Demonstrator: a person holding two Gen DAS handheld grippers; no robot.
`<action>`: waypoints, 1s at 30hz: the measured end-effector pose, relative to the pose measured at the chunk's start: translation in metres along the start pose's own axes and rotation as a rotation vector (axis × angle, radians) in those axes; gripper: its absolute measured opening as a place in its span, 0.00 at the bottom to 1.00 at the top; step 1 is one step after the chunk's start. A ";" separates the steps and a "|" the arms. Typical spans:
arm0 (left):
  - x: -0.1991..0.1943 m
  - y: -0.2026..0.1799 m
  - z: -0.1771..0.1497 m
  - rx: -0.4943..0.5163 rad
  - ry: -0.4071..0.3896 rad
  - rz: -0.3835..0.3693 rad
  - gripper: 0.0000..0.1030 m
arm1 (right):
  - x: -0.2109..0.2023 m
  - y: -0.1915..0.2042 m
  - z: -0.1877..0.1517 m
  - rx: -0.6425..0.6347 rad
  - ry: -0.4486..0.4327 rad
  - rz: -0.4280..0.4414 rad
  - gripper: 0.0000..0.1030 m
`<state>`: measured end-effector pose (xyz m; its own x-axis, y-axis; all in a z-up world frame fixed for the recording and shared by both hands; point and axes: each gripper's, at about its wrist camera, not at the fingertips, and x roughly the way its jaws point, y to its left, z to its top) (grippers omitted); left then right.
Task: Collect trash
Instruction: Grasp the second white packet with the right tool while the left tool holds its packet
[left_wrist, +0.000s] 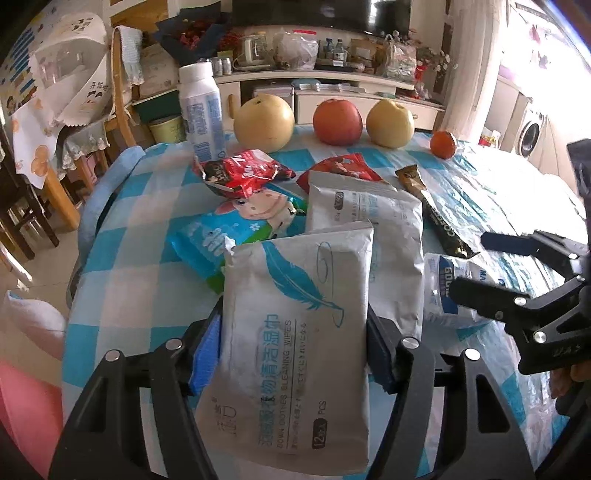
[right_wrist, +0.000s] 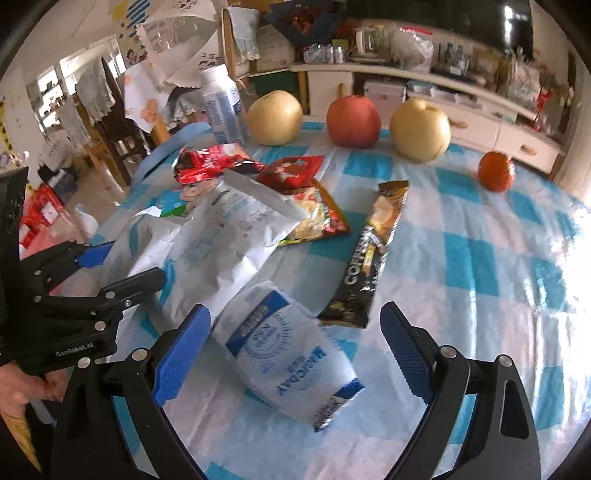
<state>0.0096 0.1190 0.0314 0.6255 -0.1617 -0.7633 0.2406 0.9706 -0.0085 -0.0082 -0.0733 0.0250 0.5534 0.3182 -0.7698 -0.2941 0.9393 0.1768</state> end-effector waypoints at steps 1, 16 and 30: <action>-0.002 0.001 0.000 -0.005 -0.004 -0.001 0.65 | 0.000 -0.001 0.000 0.010 0.001 0.019 0.89; -0.025 0.031 0.004 -0.112 -0.072 -0.014 0.65 | 0.009 0.012 0.015 0.108 -0.038 0.223 0.84; 0.002 0.032 -0.002 -0.123 0.007 -0.009 0.65 | 0.042 0.021 0.022 0.139 0.009 0.285 0.60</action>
<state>0.0167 0.1503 0.0286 0.6185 -0.1694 -0.7673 0.1530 0.9838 -0.0939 0.0260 -0.0371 0.0103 0.4569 0.5702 -0.6828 -0.3266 0.8215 0.4675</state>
